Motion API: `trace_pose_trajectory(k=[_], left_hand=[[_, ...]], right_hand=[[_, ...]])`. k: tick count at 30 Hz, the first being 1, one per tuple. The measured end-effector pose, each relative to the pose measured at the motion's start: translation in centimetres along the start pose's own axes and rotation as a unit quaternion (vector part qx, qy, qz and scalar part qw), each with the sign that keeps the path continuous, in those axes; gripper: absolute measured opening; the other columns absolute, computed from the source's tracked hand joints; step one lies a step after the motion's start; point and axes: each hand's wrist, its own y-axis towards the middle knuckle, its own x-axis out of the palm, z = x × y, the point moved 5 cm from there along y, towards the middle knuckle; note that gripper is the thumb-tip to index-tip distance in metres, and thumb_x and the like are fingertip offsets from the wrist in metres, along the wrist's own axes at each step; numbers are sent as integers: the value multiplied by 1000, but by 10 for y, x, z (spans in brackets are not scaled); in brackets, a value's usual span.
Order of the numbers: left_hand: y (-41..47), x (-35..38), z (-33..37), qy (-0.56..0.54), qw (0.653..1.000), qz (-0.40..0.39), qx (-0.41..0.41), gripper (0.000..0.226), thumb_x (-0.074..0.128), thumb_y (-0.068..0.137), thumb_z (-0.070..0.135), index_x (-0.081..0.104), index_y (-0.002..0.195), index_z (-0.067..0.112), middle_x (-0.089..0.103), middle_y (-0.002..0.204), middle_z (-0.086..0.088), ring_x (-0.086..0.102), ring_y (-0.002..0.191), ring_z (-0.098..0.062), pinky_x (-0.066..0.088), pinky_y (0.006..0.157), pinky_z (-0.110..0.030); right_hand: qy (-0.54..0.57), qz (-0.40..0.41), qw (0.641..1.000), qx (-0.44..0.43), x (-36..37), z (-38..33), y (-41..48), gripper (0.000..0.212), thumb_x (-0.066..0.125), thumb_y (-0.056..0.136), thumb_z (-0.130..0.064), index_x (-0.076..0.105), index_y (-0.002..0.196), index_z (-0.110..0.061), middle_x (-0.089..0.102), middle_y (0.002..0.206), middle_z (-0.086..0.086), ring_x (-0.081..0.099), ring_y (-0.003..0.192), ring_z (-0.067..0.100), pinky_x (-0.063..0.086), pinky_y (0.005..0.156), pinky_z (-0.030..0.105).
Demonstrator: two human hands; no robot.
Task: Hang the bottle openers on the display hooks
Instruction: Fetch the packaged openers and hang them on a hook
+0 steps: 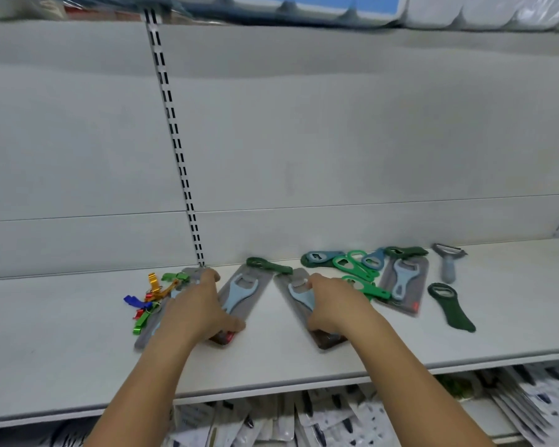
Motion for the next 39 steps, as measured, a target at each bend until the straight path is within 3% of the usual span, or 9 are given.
trace_pose_trajectory(k=[2, 5, 10, 16, 19, 23, 27, 32, 39], left_hand=[[1, -3, -3, -55, 998, 9, -3, 110, 91, 57, 47, 26, 144, 26, 53, 137, -8, 60, 109, -25, 55, 88, -39], [-1, -1, -5, -71, 997, 23, 0, 121, 92, 56, 48, 21, 152, 24, 45, 149, -7, 54, 124, -25, 51, 94, -37], [-11, -3, -9, -59, 997, 45, 8, 116, 85, 64, 56, 23, 156, 22, 46, 150, -6, 51, 128, -26, 47, 93, -34], [-32, -12, -17, -93, 994, 58, -21, 81, 84, 73, 46, 51, 139, 13, 59, 135, -5, 60, 109, -21, 48, 83, -29], [-46, -18, -22, -149, 983, 102, -31, 42, 78, 81, 40, 56, 113, 22, 65, 105, -2, 60, 82, -17, 44, 66, -29], [-65, -18, -45, -254, 957, 133, -50, 19, 71, 88, 35, 57, 95, 24, 68, 83, -4, 64, 76, -21, 44, 58, -29], [-86, -26, -80, -425, 894, 130, -62, 27, 81, 82, 23, 67, 104, 19, 76, 91, -12, 73, 72, -21, 52, 53, -26], [-114, -38, -137, -567, 817, 81, -66, 53, 88, 66, 24, 71, 115, 12, 78, 98, -14, 75, 83, -28, 61, 74, -40], [-191, -67, -276, -647, 749, 112, -92, 38, 75, 69, -1, 70, 106, -3, 75, 99, -23, 74, 75, -27, 63, 65, -33]], right_hand=[[-1, 18, 1000, 11, 3, 0, -2, 49, 62, 85, -31, 46, 127, -13, 58, 125, 9, 52, 116, 31, 38, 72, 32], [-16, 23, 999, 38, 9, 2, -7, 73, 64, 81, -62, 48, 131, -12, 51, 133, 12, 42, 128, 32, 43, 85, 36], [19, 4, 999, 34, 5, 10, -2, 77, 76, 71, -60, 48, 124, -12, 53, 130, 13, 46, 122, 32, 42, 82, 37], [37, -18, 999, 13, 1, 8, 1, 72, 86, 60, -56, 51, 109, -16, 45, 127, 11, 40, 126, 33, 48, 94, 40], [72, -15, 997, -1, 1, 8, 0, 92, 90, 58, -52, 44, 129, -15, 40, 135, 11, 43, 126, 33, 49, 95, 41], [160, 0, 986, -39, -2, 2, -2, 74, 87, 68, -44, 44, 121, -17, 56, 120, 4, 54, 100, 23, 49, 77, 34], [304, 25, 950, -71, 0, -17, -9, 56, 83, 77, -34, 50, 120, -21, 57, 106, 0, 56, 90, 17, 39, 59, 22], [485, -5, 870, -89, 12, -73, -21, 44, 83, 80, -23, 57, 115, -22, 70, 101, 5, 69, 85, 21, 54, 67, 31], [597, -144, 773, -159, 63, -263, -61, 41, 81, 77, -1, 62, 110, -16, 78, 90, 10, 76, 80, 26, 59, 71, 38]])
